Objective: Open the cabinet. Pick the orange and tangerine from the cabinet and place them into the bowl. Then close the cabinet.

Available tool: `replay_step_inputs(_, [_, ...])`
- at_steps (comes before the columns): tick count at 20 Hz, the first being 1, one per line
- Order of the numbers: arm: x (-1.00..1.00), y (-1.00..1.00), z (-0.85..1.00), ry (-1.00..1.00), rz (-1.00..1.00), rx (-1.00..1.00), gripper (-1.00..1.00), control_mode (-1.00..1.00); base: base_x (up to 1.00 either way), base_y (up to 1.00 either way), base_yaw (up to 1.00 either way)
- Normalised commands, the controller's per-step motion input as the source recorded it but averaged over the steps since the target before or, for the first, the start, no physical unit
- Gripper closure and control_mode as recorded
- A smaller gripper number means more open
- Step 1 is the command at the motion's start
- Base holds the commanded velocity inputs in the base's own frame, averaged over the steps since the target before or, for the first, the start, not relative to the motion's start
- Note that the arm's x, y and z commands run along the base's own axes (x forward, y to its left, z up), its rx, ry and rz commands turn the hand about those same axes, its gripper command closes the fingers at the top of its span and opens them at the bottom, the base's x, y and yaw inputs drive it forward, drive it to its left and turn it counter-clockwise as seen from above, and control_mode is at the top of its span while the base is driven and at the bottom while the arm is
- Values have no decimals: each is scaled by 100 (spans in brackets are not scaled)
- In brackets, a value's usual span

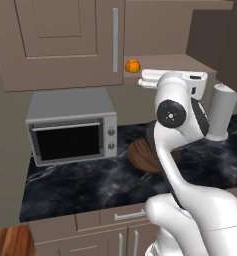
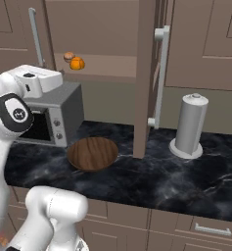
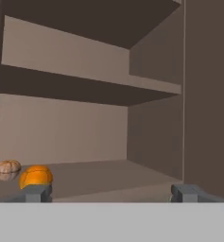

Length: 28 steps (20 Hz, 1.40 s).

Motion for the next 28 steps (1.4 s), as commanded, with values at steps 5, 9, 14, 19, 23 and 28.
replay_step_inputs(5, [0, 38, 15, 0, 6, 0, -100, -100, 0, 0, 0])
replay_step_inputs(9, [0, 34, 19, 1, 5, 0, -100, -100, 0, 0, 0])
replay_step_inputs(14, [0, 33, 16, 1, 6, 0, -100, -100, 0, 0, 0])
replay_step_inputs(19, [1, 35, 5, 3, 5, 0, -100, -100, 0, 0, 0])
replay_step_inputs(23, [2, 35, 3, 2, 4, 0, -100, -100, 0, 0, 0])
replay_step_inputs(28, [10, 30, 4, 5, 6, 0, -100, -100, 0, 0, 0])
